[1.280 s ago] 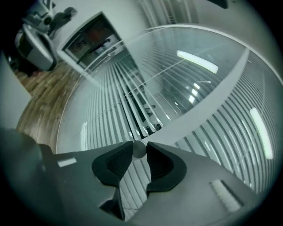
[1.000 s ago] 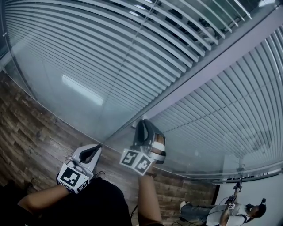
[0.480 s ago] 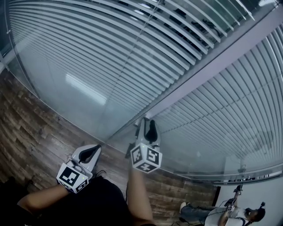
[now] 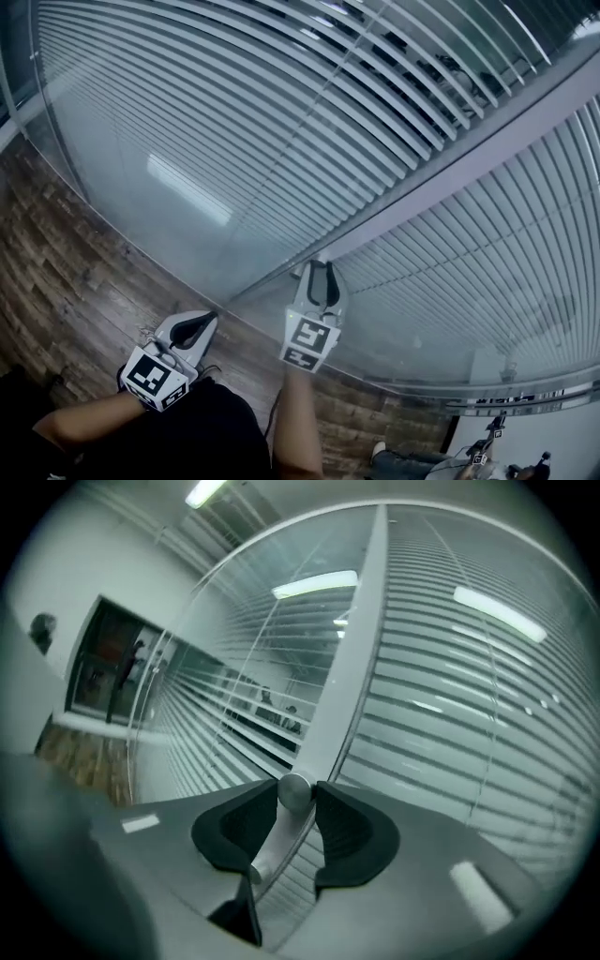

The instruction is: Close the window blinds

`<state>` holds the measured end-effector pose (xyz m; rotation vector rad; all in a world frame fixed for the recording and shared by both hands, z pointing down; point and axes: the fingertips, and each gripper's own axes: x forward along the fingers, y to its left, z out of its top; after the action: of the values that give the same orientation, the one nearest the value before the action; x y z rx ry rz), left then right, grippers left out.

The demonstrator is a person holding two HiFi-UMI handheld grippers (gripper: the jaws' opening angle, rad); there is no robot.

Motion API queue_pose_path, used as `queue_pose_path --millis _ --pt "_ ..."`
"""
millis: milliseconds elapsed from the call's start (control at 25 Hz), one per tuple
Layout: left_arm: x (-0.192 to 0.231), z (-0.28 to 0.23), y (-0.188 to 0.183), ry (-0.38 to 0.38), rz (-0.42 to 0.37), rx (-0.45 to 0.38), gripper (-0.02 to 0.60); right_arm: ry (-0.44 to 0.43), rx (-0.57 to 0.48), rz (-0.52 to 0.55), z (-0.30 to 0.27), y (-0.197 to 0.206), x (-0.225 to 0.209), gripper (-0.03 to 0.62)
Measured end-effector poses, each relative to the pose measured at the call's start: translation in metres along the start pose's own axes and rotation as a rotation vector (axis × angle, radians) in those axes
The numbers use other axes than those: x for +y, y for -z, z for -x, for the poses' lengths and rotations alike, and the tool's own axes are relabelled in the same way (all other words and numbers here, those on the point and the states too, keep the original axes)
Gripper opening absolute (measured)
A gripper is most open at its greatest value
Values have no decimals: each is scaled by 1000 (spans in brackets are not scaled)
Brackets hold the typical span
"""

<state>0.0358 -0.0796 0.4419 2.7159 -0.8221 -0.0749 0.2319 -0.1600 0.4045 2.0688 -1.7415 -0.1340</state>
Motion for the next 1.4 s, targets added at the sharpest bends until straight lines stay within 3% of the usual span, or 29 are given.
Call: queue_pose_path --millis 200,320,400,480,520,680,760,880,1000,1120,1200,1280,1400 --pt "-9 -3 -8 29 -24 -3 2 -91 78 452 0 -2 4 132" --pt "-15 -4 -7 50 -38 -1 2 -72 133 697 0 -4 9 132" --pt "-16 -7 -3 60 -39 3 2 -59 136 780 -3 -3 11 135" --pt "-16 -14 -2 65 -38 9 2 -70 107 712 -9 -1 9 138" --pt "-16 -18 -2 67 -37 11 2 -82 88 609 -11 -1 7 140" --pt "-17 -16 0 70 -16 18 2 -144 7 -67 0 -2 -2 174" --pt "-19 -8 2 76 -4 17 2 -130 -29 -302 10 2 -4 174" --pt "-26 8 1 81 -7 7 2 -119 -90 -572 26 2 -4 161" --pt "-34 33 -3 84 -7 -5 2 -125 -115 -731 49 -10 3 150" --pt "-33 35 -4 81 -8 -5 2 -118 -93 -790 44 -10 8 144" --pt "-29 26 -3 73 -10 -1 2 -91 -82 -740 34 -6 4 138" --pt "-21 15 -1 61 -6 9 2 -66 -56 -601 20 -1 0 135" --pt "-12 5 3 43 7 22 2 -37 6 -258 8 3 -3 132"
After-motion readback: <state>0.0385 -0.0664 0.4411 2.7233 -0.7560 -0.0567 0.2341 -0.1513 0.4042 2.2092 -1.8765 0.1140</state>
